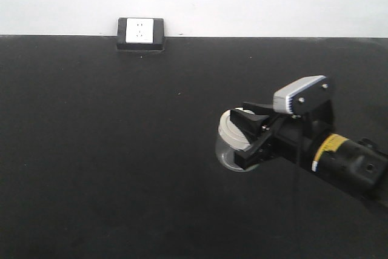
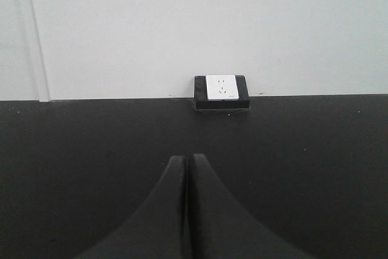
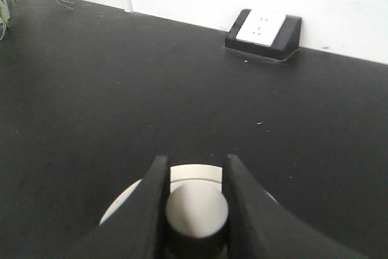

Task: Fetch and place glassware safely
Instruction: 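Lower the held jar onto the black bench top with the right gripper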

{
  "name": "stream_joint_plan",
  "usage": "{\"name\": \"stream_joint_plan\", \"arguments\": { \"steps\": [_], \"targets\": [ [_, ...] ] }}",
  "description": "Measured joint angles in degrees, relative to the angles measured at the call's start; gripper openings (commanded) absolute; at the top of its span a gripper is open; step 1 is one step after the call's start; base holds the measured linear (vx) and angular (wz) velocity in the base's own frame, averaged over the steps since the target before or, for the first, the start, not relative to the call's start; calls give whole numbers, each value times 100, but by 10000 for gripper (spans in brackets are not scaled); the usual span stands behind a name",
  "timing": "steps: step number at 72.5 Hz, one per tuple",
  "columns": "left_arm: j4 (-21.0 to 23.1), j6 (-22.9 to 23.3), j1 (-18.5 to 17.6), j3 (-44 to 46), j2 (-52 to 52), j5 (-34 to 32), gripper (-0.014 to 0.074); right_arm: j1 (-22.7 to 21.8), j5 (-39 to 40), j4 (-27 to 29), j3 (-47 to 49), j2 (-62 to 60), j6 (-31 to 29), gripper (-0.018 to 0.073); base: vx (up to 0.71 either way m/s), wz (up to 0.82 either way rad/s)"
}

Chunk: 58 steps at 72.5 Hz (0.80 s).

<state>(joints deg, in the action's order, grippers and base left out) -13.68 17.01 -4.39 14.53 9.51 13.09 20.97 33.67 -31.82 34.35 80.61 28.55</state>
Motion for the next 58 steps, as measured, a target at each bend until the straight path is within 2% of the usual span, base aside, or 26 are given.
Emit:
{"name": "stream_joint_plan", "arguments": {
  "steps": [23,45,58],
  "targets": [
    [0,0,0,0,0,0,-7,0,1015,310,525,1710,-561,11,0,0],
    [0,0,0,0,0,0,-7,0,1224,359,919,2505,-959,25,0,0],
    [0,0,0,0,0,0,-7,0,1639,512,982,2825,-1148,55,0,0]
  ]
}}
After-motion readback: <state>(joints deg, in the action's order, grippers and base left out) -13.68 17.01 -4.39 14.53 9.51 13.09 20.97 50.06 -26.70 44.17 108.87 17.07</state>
